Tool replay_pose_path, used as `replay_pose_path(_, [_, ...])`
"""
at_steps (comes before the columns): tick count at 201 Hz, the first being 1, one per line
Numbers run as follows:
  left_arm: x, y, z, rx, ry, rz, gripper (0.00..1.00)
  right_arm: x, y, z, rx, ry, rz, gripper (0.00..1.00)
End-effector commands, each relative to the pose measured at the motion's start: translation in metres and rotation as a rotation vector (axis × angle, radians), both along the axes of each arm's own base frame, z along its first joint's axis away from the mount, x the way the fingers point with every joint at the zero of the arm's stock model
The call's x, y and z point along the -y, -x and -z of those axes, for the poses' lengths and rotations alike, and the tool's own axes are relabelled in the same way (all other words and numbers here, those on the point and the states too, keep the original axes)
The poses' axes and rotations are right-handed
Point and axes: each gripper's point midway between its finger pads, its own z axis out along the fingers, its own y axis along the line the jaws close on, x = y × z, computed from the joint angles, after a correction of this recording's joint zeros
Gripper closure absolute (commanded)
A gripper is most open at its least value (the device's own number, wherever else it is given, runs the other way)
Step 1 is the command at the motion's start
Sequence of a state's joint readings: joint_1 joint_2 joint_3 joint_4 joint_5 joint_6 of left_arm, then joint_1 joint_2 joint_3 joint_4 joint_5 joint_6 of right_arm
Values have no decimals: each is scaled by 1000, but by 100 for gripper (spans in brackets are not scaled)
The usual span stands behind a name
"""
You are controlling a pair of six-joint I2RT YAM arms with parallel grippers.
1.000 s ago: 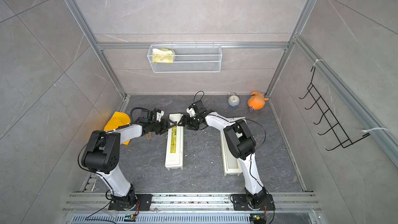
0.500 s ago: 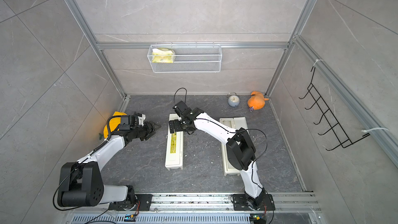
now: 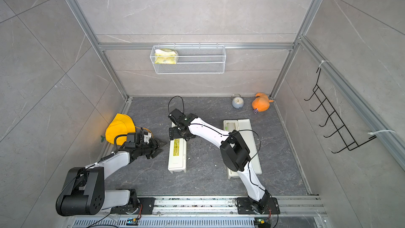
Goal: Put plastic wrap rolls into dispensers
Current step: Open the lid of the plastic wrap cutting box.
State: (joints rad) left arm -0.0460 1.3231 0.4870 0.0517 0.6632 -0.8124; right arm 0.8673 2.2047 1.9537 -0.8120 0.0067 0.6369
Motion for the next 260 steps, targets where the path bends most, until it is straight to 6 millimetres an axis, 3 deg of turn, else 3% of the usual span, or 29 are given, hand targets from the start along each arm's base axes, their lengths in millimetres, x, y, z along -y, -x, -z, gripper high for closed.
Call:
replay_pose_path(1, [9,-6,-18,72,67,26,35,-10,4,9,-28,-1,7,0])
replay_pose_path(74, [23,-1,-11,55,102,95,35,-15,9,32,-80,56,-3,0])
replay_pose_path(140, [28,6,-8,45,116,109,34,-24,14,19,-84,-13,-11,3])
replay_pose_path(210, [30,5,-4,30,111,118,34,-44,19,-18,-91,-239,-31,4])
replay_pose_path(260, [47,0,-26,76,130,181,30,-46,24,-21,-108,-262,-50,0])
